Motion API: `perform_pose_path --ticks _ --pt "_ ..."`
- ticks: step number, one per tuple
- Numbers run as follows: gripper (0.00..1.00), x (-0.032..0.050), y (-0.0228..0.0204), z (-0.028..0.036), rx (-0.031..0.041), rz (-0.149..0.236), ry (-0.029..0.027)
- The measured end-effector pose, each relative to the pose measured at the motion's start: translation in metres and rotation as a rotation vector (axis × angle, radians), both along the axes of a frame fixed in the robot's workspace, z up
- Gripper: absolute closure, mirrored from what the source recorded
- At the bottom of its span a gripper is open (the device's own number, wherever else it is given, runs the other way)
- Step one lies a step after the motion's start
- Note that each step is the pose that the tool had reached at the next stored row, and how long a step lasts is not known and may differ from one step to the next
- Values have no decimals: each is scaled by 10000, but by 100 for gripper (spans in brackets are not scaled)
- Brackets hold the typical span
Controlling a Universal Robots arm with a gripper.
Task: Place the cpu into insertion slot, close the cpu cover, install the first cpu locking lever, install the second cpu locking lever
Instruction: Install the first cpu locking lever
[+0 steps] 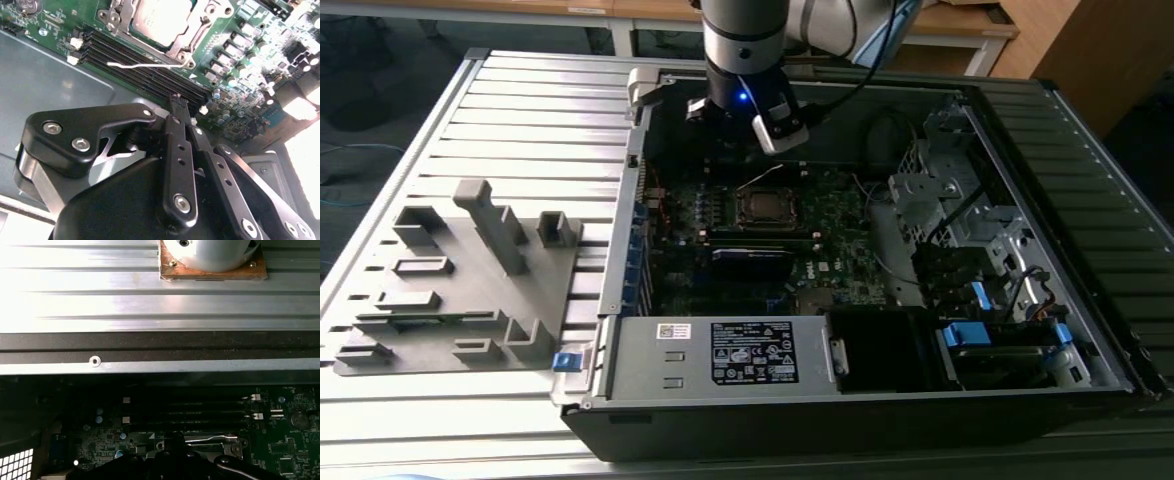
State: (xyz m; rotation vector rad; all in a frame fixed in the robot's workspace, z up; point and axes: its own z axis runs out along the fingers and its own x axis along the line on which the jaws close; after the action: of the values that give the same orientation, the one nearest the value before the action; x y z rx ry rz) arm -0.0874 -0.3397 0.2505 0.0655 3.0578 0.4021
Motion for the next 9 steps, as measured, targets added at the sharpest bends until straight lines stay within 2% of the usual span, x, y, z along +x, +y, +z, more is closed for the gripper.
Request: perform_pose_path --ticks 6,7,9 --pt "89 11 1 -6 -9 1 -2" --pt "89 16 1 -8 -43 0 1" --pt "89 20 2 -13 -170 -19 1"
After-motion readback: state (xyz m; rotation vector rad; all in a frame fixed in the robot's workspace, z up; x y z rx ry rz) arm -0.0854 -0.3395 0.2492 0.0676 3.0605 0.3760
